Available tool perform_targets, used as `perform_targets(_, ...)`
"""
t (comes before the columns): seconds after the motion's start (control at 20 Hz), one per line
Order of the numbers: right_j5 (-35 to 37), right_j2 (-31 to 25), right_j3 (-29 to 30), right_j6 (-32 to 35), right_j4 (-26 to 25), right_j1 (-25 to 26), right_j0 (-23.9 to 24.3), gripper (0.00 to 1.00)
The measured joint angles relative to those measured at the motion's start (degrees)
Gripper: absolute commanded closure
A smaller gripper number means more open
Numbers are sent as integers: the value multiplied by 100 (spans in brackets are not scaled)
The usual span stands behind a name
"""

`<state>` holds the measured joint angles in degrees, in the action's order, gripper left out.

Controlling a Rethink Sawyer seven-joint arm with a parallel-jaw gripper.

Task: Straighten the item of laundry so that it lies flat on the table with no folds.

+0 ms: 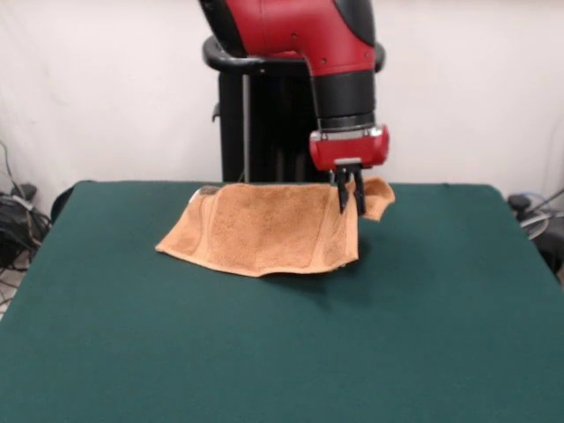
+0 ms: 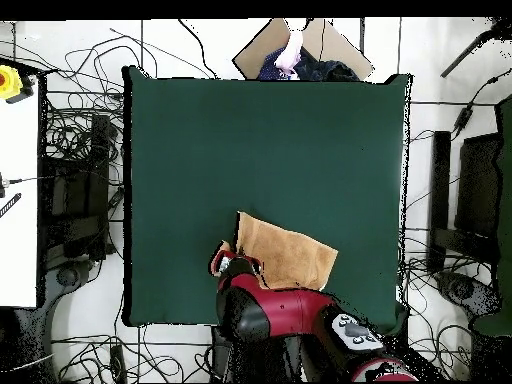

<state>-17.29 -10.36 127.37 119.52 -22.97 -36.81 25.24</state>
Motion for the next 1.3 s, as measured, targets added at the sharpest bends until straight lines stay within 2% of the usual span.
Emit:
perform_targets(0.35,-178,1,-31,0,0,-4,-71,100)
perform_targets(0.75,-456,93,-57,0,1,-82,-409,100)
perform_targets(1.3,-510,250,-70,0,0,-139,-659,100)
